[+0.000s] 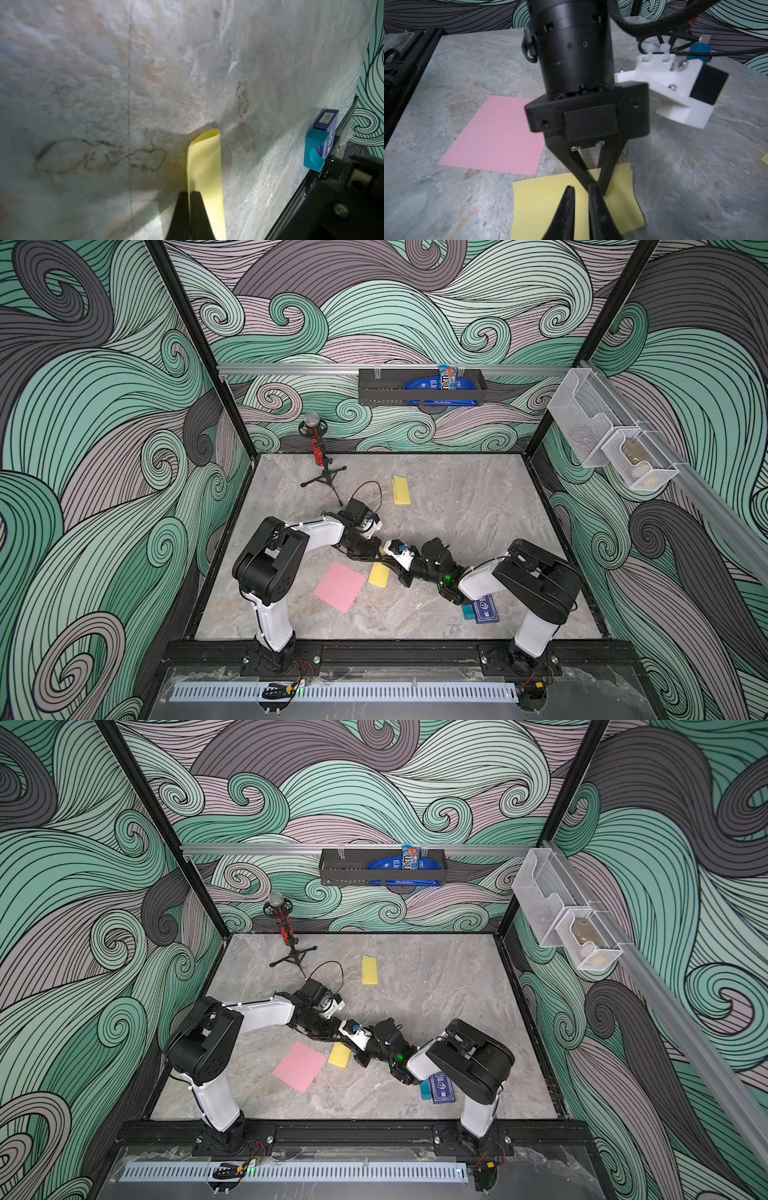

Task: Fold the square paper along the opposite sides
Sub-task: Smooth out the paper at the center of the board.

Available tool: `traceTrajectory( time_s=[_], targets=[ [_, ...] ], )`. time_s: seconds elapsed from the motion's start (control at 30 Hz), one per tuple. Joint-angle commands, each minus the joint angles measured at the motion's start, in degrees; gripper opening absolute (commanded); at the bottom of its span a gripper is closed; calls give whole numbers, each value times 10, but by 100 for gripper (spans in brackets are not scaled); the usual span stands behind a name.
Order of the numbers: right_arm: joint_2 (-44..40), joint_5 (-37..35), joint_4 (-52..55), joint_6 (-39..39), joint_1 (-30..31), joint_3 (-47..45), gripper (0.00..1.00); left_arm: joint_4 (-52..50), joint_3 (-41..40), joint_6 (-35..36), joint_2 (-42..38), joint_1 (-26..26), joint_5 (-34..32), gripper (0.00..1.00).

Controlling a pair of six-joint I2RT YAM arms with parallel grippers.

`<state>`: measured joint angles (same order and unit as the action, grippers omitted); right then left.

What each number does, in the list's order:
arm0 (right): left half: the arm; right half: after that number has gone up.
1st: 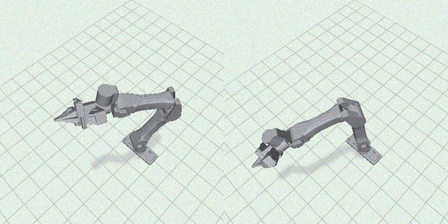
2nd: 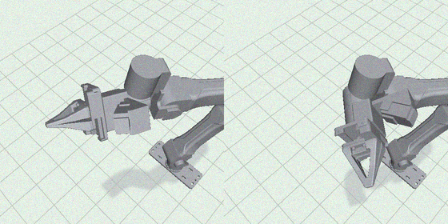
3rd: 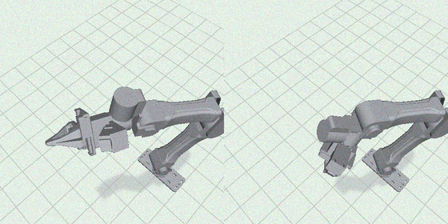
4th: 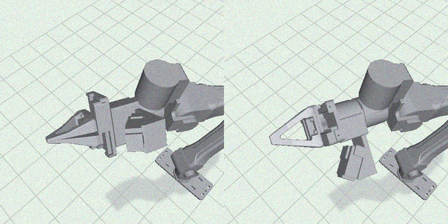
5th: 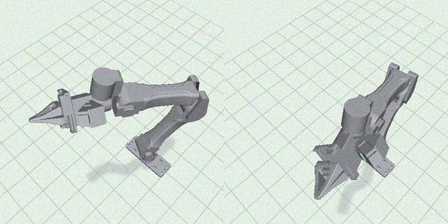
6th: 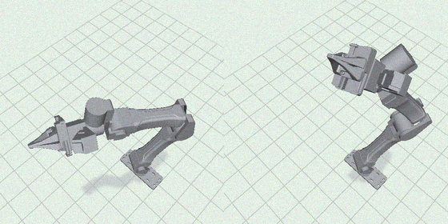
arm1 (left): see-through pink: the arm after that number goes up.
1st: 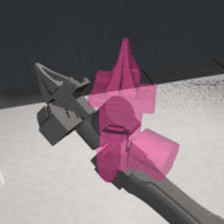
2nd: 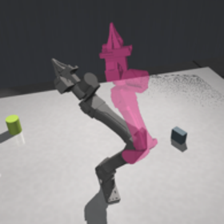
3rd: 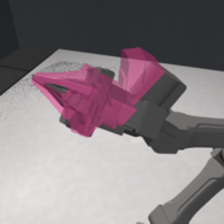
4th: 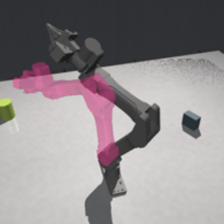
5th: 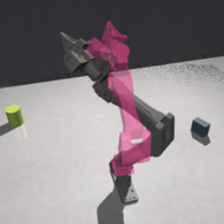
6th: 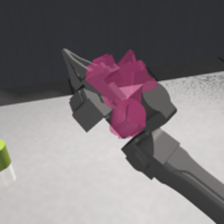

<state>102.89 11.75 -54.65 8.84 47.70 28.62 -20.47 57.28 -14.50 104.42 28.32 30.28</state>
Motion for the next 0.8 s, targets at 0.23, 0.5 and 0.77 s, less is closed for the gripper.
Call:
traceTrajectory(
  time_s=[0.23, 0.5, 0.77],
  targets=[
    [62, -11, 24, 44, 8, -32, 15, 15, 5, -14, 16, -11, -22, 0],
    [48, -34, 39, 42, 36, -61, 15, 14, 3, -15, 18, -13, -26, 0],
    [41, -54, 45, 33, 67, -83, 16, 12, 3, -14, 18, -14, -29, 0]
  ],
)
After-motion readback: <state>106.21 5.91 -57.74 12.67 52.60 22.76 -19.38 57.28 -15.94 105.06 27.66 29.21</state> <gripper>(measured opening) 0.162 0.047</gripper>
